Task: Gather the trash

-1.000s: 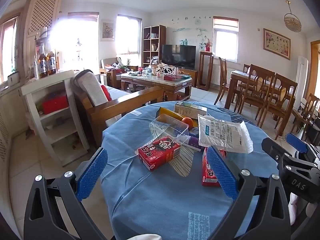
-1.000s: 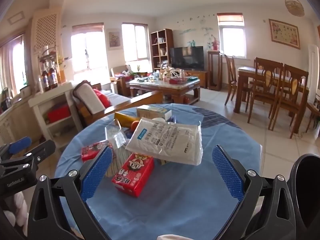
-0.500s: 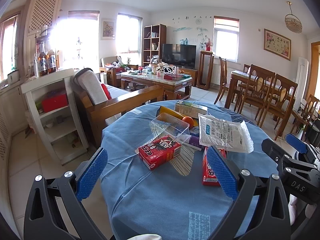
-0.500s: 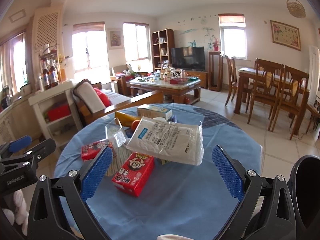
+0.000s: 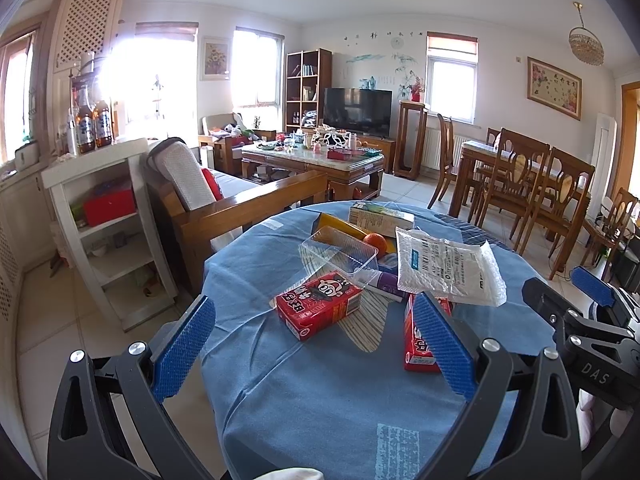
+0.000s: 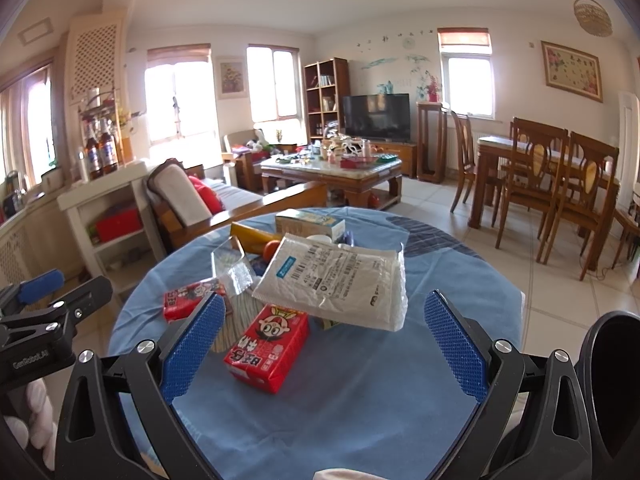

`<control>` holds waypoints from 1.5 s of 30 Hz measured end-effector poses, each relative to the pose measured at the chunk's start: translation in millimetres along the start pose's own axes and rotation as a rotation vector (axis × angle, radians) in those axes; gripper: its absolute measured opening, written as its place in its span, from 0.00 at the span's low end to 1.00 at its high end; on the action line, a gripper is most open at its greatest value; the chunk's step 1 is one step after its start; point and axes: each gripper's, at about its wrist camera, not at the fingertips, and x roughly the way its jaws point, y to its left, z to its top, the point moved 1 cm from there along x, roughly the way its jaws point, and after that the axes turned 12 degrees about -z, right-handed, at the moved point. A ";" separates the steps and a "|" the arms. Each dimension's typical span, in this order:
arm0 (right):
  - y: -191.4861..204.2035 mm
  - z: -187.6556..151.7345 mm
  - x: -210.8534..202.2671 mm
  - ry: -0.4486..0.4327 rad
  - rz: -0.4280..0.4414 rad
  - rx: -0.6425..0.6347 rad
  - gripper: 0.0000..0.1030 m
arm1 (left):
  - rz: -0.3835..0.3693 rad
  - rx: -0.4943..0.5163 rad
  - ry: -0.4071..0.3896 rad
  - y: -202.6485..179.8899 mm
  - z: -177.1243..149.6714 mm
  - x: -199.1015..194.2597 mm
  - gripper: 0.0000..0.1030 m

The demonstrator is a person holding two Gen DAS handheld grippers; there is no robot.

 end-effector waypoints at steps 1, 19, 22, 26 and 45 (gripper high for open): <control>-0.1 -0.2 0.2 0.000 0.000 0.000 0.95 | 0.000 0.000 0.001 0.0 0.0 0.0 0.95; 0.6 -2.0 1.5 0.005 -0.001 -0.005 0.95 | 0.002 0.000 0.002 1.4 -2.6 -0.5 0.95; 0.6 -2.1 1.7 0.005 -0.001 -0.005 0.95 | 0.001 0.000 0.003 1.4 -2.5 -0.4 0.95; 0.9 -2.3 1.7 0.005 -0.002 -0.006 0.95 | 0.000 0.000 0.003 1.4 -2.4 -0.5 0.95; 2.0 -9.7 8.9 0.016 -0.004 -0.014 0.95 | 0.001 -0.003 0.006 2.3 -4.2 0.9 0.95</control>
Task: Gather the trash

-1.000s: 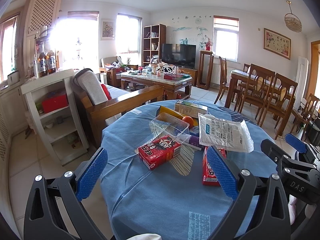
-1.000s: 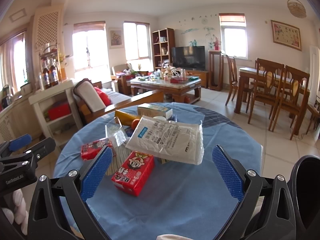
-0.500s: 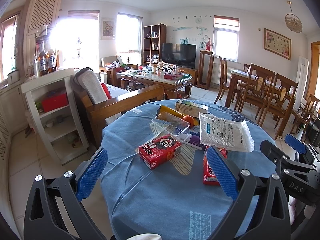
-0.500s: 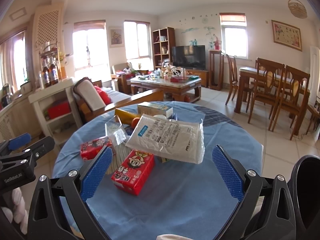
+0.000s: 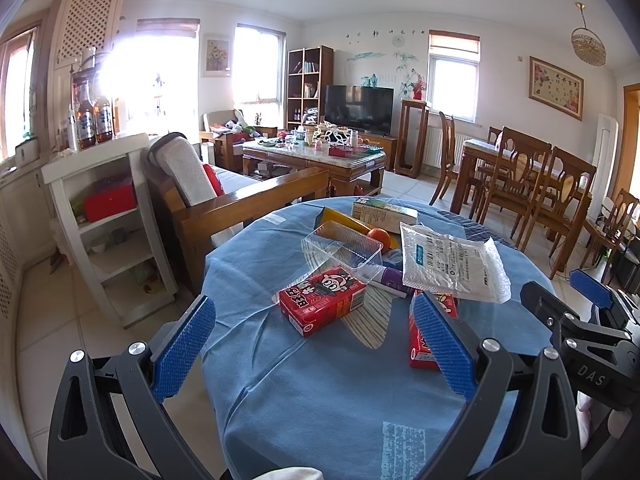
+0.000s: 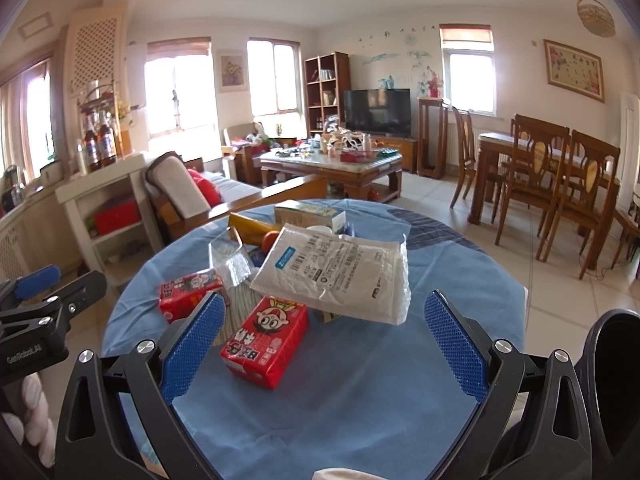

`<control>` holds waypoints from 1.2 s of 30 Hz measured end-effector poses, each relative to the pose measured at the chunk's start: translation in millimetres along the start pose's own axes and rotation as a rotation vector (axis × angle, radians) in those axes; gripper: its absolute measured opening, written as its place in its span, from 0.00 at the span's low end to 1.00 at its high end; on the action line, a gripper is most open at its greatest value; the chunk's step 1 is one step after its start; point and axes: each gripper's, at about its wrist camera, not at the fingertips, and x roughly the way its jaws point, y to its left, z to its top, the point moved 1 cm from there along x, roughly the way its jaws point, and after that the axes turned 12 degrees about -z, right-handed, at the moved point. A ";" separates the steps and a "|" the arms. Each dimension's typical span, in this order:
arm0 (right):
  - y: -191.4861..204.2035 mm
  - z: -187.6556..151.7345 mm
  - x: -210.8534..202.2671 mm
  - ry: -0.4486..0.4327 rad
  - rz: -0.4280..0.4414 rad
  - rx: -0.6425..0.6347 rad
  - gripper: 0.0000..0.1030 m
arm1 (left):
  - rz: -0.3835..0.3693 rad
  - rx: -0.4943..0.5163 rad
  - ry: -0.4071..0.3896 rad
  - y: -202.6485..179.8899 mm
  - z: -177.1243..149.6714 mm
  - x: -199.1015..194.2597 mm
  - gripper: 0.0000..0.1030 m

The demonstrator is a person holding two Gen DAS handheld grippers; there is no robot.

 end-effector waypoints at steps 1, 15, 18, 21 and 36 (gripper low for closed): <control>0.1 0.3 1.0 0.002 0.000 -0.001 0.95 | -0.001 -0.001 0.001 0.0 -0.9 0.4 0.95; -6.2 -7.8 31.0 0.138 0.085 -0.009 0.95 | -0.035 -0.015 0.116 37.8 -10.8 37.0 0.95; -16.2 -5.4 43.6 0.181 0.158 0.034 0.95 | -0.073 -0.026 0.159 53.2 -6.7 49.2 0.95; -19.7 2.2 61.7 0.245 0.201 0.030 0.95 | -0.162 -0.048 0.208 66.5 2.5 65.0 0.95; -87.9 20.4 166.3 0.442 0.280 0.289 0.94 | -0.544 -0.270 0.353 42.7 65.8 163.8 0.94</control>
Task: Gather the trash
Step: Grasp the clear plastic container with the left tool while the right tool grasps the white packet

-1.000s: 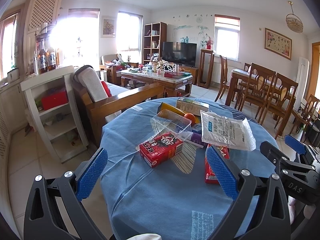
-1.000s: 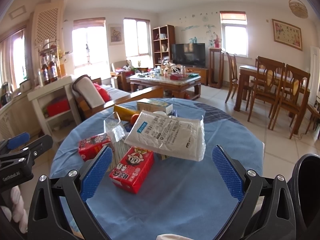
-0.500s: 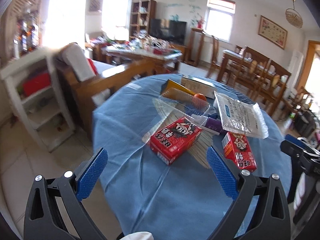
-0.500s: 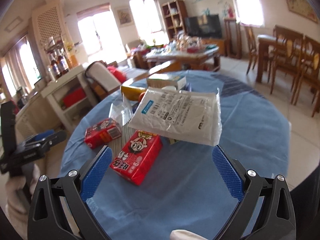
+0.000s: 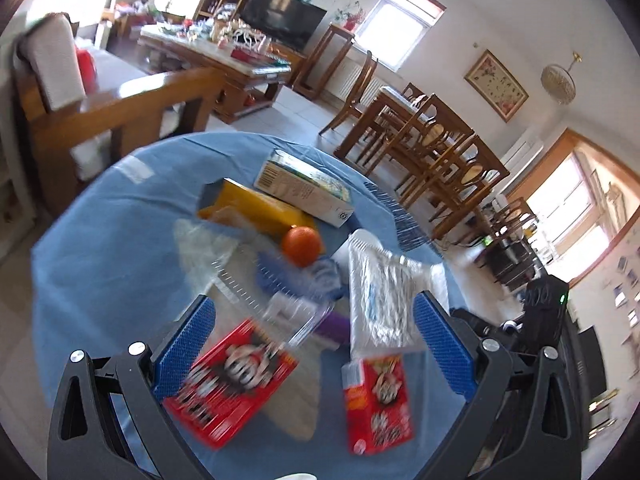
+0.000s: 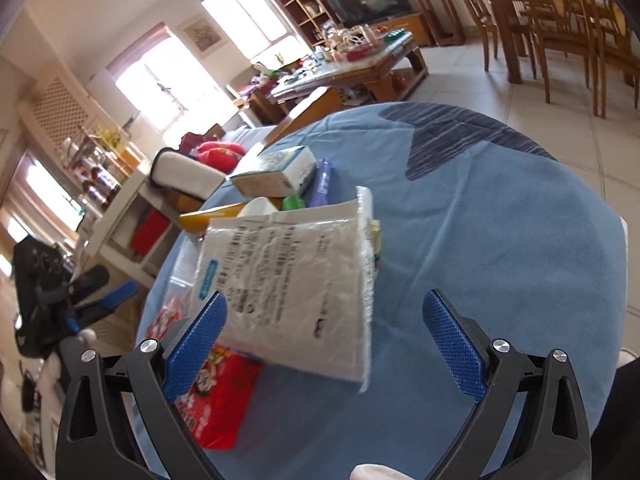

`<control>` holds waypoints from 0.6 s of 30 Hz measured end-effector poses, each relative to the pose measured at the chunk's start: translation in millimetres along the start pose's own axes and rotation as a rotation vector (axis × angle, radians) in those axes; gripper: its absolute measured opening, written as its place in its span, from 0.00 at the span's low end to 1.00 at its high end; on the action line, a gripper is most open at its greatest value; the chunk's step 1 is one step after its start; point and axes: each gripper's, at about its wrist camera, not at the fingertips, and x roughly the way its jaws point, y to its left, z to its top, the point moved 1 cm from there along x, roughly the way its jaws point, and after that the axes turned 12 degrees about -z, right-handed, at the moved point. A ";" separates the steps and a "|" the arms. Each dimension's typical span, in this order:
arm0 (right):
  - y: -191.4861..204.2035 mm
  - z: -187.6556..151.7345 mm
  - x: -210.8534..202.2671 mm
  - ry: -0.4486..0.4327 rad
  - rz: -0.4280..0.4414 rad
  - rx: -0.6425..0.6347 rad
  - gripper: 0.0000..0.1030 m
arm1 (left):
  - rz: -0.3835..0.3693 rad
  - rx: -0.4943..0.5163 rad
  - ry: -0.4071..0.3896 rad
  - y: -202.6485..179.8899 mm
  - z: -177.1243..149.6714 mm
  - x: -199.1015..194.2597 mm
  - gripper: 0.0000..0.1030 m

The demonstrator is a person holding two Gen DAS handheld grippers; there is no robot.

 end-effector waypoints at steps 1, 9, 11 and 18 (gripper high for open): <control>-3.1 0.7 2.4 0.008 0.012 0.008 0.93 | 0.004 -0.016 0.017 -0.1 3.0 9.8 0.94; -5.0 1.4 14.3 0.042 0.020 -0.011 0.74 | 0.181 -0.005 0.146 22.2 6.4 59.2 0.64; -1.4 2.0 18.0 0.046 0.014 -0.027 0.69 | 0.209 0.007 0.151 24.4 6.9 64.7 0.59; 12.9 -0.8 28.4 0.055 -0.004 -0.100 0.27 | 0.217 0.003 0.160 37.3 6.8 68.6 0.14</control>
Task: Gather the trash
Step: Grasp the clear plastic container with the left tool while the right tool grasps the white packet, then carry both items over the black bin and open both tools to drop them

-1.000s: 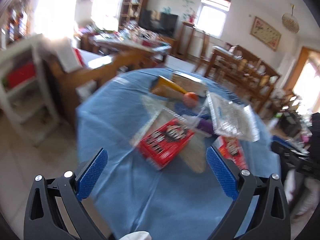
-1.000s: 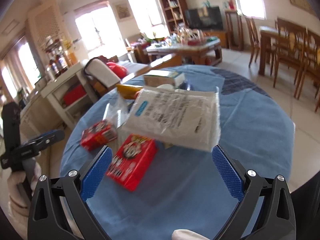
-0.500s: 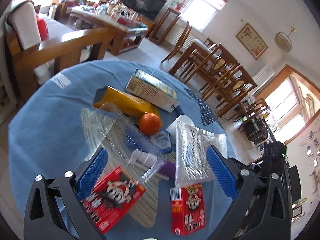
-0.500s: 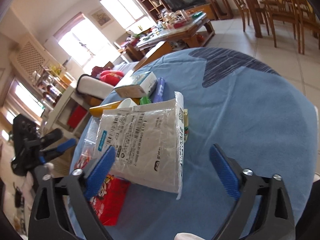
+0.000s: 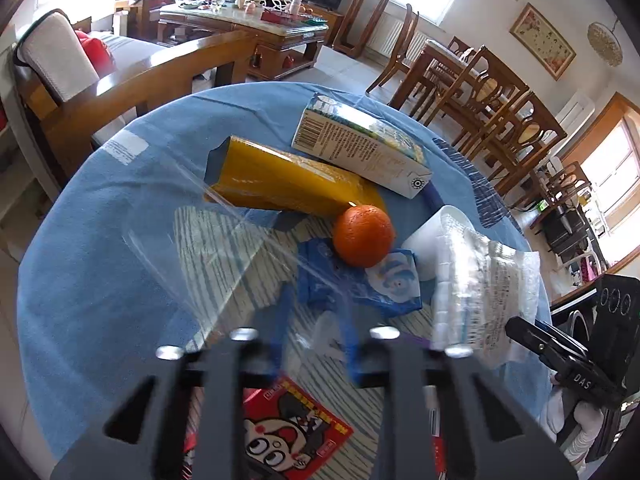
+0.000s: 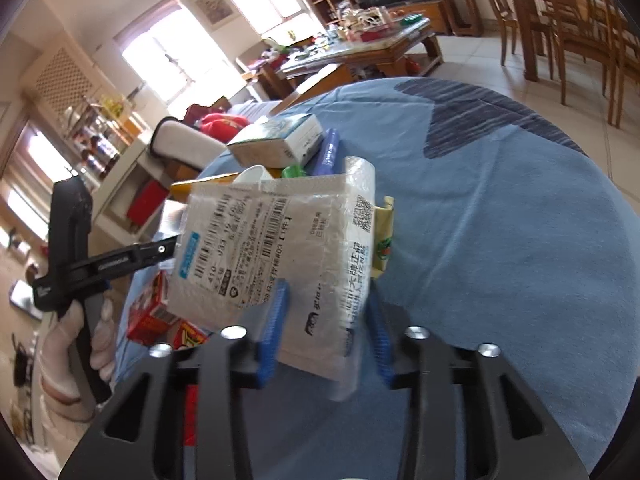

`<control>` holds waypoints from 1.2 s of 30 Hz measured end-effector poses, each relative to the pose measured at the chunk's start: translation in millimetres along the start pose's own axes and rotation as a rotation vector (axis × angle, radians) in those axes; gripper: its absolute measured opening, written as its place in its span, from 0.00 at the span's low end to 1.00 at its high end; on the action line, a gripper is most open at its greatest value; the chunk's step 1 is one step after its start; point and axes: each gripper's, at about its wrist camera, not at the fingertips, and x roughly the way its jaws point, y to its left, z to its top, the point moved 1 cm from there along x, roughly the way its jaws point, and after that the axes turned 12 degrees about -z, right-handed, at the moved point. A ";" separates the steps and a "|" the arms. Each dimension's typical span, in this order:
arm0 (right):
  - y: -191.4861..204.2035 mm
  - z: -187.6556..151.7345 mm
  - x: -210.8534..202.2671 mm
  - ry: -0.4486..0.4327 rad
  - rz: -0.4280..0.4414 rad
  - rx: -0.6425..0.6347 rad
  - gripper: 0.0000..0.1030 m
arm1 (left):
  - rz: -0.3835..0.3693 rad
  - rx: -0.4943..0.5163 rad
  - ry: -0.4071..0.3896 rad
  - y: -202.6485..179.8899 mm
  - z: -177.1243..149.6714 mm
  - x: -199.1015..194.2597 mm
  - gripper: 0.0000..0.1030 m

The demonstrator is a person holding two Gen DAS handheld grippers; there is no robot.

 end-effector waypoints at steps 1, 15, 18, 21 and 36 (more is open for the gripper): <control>0.8 0.3 -0.2 -0.002 0.008 -0.003 0.23 | -0.009 0.009 -0.008 1.1 -0.5 -1.1 0.12; 10.6 -9.4 -57.7 -0.134 0.041 0.019 0.05 | -0.170 0.196 -0.187 -45.8 -24.8 -78.4 0.03; 13.0 -13.9 -88.3 -0.189 0.028 0.012 0.05 | -0.196 0.226 -0.211 -66.1 -32.2 -90.1 0.03; 10.9 -21.8 -119.6 -0.241 0.005 0.008 0.05 | -0.232 0.269 -0.226 -90.4 -39.8 -101.3 0.03; -107.7 -110.4 -279.7 -0.468 -0.151 0.177 0.05 | -0.431 0.541 -0.117 -255.0 -90.6 -48.7 0.03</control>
